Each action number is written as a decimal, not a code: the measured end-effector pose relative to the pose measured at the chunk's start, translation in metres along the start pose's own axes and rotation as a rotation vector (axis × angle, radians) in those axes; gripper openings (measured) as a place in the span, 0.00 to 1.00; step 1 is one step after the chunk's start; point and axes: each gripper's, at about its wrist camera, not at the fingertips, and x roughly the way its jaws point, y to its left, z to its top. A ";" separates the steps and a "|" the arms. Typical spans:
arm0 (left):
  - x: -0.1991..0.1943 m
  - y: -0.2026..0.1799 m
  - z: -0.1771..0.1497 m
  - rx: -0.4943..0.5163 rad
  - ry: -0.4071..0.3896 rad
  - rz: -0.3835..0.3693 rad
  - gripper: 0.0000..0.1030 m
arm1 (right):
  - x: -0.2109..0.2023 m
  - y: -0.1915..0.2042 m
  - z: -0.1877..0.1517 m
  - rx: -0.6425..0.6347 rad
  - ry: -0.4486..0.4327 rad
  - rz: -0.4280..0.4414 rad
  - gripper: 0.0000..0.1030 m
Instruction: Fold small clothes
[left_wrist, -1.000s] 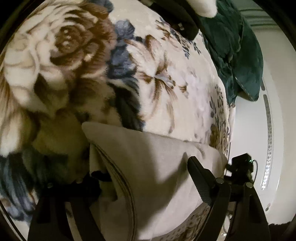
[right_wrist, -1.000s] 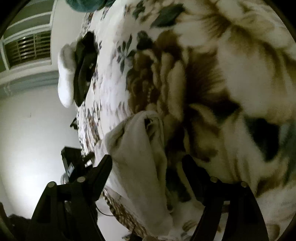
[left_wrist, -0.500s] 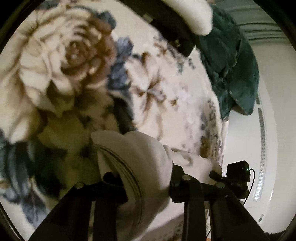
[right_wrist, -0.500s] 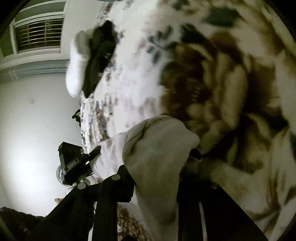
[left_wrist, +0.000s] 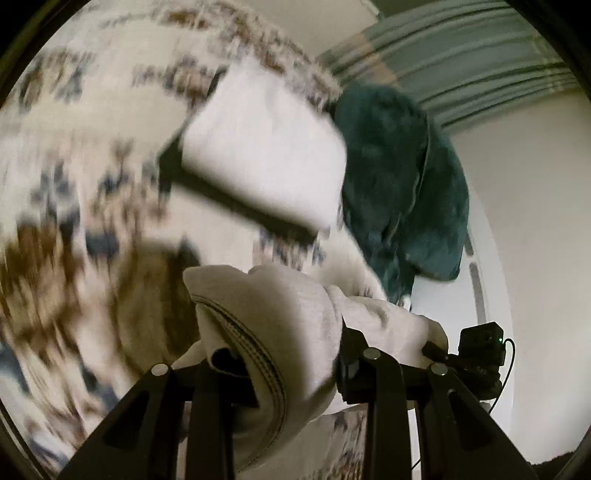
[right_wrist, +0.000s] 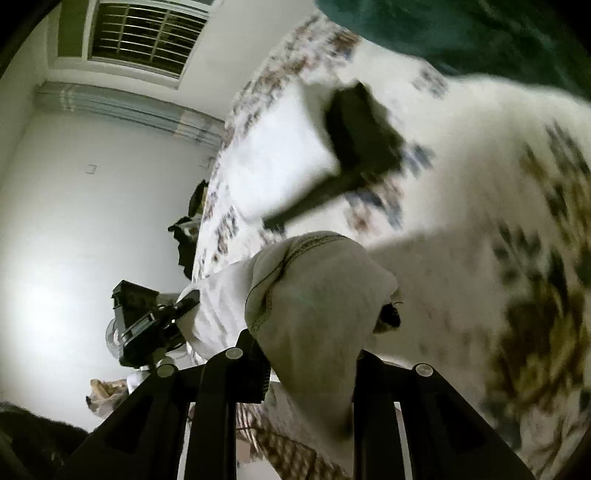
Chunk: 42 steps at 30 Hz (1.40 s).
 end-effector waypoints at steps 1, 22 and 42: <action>-0.002 -0.003 0.018 0.005 -0.011 -0.001 0.26 | 0.006 0.014 0.020 -0.005 -0.010 0.003 0.21; 0.128 0.029 0.283 0.137 0.057 0.379 0.64 | 0.192 0.050 0.300 0.023 -0.042 -0.322 0.43; 0.060 -0.062 0.158 0.298 -0.040 0.729 1.00 | 0.134 0.161 0.155 -0.266 -0.149 -0.968 1.00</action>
